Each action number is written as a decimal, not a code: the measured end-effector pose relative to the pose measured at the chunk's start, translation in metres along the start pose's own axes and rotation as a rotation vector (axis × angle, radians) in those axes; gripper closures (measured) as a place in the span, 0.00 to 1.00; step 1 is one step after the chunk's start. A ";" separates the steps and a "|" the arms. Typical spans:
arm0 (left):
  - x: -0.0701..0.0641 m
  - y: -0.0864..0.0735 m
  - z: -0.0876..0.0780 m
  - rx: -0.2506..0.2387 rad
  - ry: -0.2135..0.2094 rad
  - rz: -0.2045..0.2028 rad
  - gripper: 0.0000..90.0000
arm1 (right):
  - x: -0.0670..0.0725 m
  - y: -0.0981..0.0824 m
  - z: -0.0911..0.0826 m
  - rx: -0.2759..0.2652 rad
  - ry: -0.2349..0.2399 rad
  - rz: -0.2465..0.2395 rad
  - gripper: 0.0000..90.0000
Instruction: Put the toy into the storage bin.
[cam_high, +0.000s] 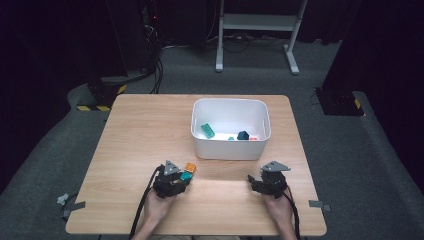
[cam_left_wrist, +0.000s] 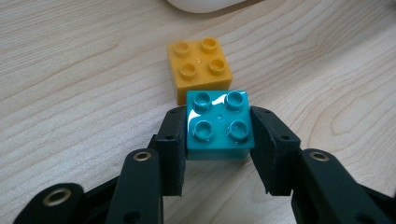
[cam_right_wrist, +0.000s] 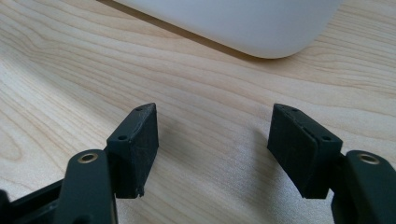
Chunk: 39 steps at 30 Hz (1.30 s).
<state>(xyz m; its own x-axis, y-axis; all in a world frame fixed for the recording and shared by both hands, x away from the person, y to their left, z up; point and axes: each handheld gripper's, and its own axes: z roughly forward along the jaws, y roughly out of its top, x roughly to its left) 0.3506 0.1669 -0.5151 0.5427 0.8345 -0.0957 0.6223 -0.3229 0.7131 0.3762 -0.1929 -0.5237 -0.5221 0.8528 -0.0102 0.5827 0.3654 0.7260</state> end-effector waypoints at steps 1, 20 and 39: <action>0.001 0.000 -0.001 -0.001 -0.004 0.003 0.65 | 0.000 0.000 0.000 -0.001 -0.001 0.000 0.37; 0.016 0.021 -0.026 -0.016 -0.038 -0.006 0.65 | 0.000 0.000 0.000 0.000 0.000 0.000 0.37; 0.028 0.065 -0.048 -0.061 -0.093 0.010 0.65 | 0.000 0.000 0.000 0.000 0.000 0.000 0.37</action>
<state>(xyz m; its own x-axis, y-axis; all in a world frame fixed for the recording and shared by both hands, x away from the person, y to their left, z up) 0.3793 0.1907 -0.4379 0.6004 0.7854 -0.1507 0.5828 -0.3006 0.7549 0.3762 -0.1929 -0.5237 -0.5222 0.8528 -0.0097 0.5827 0.3651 0.7261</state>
